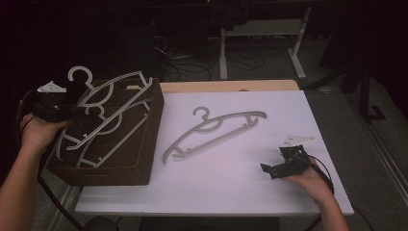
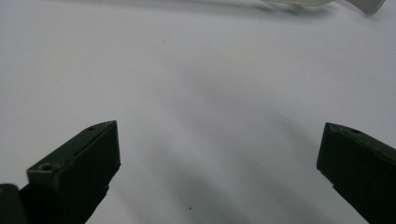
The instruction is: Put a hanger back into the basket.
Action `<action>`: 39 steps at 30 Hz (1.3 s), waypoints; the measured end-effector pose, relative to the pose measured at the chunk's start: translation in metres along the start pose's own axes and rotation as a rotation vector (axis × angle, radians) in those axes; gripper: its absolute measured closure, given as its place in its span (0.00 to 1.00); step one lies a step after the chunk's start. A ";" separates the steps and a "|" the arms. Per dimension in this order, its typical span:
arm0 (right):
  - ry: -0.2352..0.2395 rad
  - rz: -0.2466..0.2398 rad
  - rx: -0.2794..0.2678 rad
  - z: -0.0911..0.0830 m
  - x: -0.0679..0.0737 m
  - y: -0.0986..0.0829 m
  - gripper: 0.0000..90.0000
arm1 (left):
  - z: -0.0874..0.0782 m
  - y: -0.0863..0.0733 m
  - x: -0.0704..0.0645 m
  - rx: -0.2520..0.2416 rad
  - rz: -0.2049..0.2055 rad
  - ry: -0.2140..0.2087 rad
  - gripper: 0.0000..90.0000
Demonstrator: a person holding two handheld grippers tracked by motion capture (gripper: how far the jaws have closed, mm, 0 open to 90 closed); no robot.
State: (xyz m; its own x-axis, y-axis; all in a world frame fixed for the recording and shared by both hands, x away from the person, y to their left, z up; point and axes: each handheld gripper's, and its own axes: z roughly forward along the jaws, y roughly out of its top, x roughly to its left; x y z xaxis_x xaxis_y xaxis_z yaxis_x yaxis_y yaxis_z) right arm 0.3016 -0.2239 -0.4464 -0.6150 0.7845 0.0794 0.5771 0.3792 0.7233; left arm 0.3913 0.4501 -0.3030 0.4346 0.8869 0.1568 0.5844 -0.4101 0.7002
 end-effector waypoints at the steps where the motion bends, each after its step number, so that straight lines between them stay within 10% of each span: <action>1: 0.000 0.000 0.000 0.000 0.000 0.000 0.00 | 0.003 -0.002 0.001 0.003 -0.005 0.000 0.91; 17: 0.001 0.000 0.000 0.000 0.000 0.000 0.00 | 0.045 -0.023 -0.006 0.126 -0.039 0.000 0.89; 28: 0.000 0.000 -0.006 -0.002 -0.001 0.001 0.00 | 0.034 -0.017 -0.007 0.023 -0.097 -0.042 0.48; 39: 0.005 -0.003 -0.011 -0.002 -0.001 0.002 0.00 | 0.017 0.009 -0.045 -0.100 -0.096 -0.222 0.25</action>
State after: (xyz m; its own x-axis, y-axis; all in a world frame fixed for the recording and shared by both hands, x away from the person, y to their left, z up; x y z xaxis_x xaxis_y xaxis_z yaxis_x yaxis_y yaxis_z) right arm 0.3023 -0.2247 -0.4437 -0.6194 0.7808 0.0814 0.5696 0.3757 0.7311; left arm 0.3887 0.4034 -0.3158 0.5262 0.8481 -0.0626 0.5646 -0.2933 0.7715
